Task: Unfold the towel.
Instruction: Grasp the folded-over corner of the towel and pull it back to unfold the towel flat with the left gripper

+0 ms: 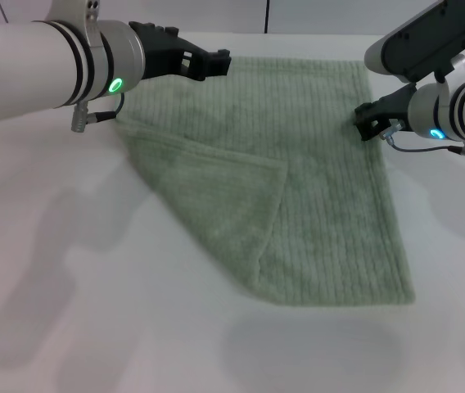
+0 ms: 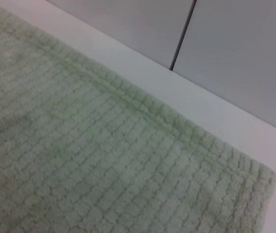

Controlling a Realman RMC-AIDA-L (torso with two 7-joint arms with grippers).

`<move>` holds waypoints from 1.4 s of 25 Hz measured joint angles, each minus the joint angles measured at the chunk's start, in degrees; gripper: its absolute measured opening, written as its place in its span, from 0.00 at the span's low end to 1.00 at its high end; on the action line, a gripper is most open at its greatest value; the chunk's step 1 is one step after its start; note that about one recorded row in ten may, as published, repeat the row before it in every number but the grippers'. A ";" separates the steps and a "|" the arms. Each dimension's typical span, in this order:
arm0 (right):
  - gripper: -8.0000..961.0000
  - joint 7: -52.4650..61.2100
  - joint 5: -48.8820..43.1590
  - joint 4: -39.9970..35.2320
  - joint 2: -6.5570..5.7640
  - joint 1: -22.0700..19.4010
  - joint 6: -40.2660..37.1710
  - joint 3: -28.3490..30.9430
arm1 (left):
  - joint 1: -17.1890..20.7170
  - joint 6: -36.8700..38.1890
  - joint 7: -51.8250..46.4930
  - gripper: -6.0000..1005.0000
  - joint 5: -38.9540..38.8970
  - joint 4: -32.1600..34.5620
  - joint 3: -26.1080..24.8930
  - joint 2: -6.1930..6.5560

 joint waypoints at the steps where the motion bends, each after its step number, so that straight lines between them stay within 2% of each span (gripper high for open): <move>1: 0.03 0.00 0.00 0.00 0.00 0.00 0.00 0.00 | 0.00 0.00 0.00 0.81 0.00 0.00 0.00 0.00; 10: 0.03 -0.10 0.00 0.05 0.00 0.05 -0.09 0.00 | -3.47 -7.06 2.04 0.81 -2.00 1.73 -0.69 -0.04; 18: 0.03 -0.43 0.00 0.11 0.00 0.20 -0.21 0.06 | -5.16 -10.45 4.92 0.81 -4.72 3.91 -0.45 -0.17; 25: 0.03 -0.50 0.00 0.11 -0.03 0.45 -0.73 0.13 | -6.73 -12.34 9.17 0.81 -9.27 6.70 -0.68 -0.14; 35: 0.03 -0.61 0.00 -0.10 -0.05 0.52 -1.18 0.18 | -7.62 -14.15 11.57 0.81 -10.95 7.79 -0.68 -0.12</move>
